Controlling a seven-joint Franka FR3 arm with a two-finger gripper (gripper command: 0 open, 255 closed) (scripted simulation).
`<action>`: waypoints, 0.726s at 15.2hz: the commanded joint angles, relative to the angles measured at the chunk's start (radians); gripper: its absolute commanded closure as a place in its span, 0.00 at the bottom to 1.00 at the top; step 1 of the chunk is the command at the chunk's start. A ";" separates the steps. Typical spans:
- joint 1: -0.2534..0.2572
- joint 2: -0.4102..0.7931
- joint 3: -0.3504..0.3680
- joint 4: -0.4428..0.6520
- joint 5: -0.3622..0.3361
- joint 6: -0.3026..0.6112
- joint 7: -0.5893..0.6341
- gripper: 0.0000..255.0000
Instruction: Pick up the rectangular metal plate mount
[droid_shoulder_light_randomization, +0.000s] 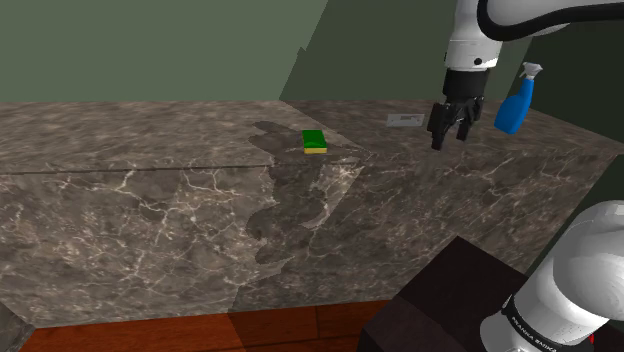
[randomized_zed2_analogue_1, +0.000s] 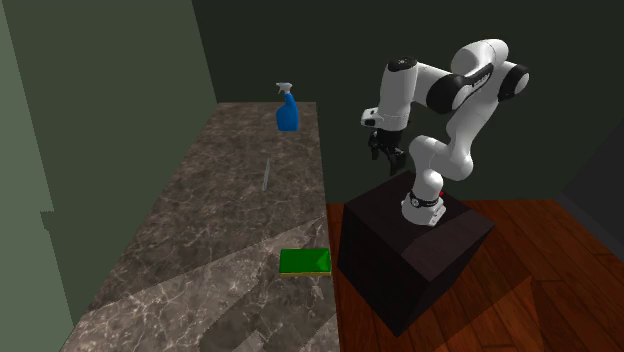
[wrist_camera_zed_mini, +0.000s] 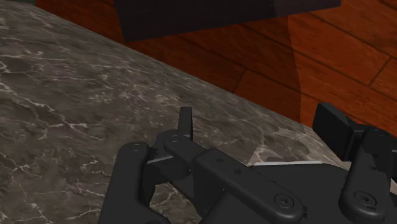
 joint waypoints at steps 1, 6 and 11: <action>0.000 0.000 0.000 0.000 0.000 0.000 0.000 0.00; -0.009 0.042 -0.133 0.004 -0.089 0.070 -0.224 0.00; -0.004 0.134 -0.266 0.053 -0.149 0.151 -0.446 0.00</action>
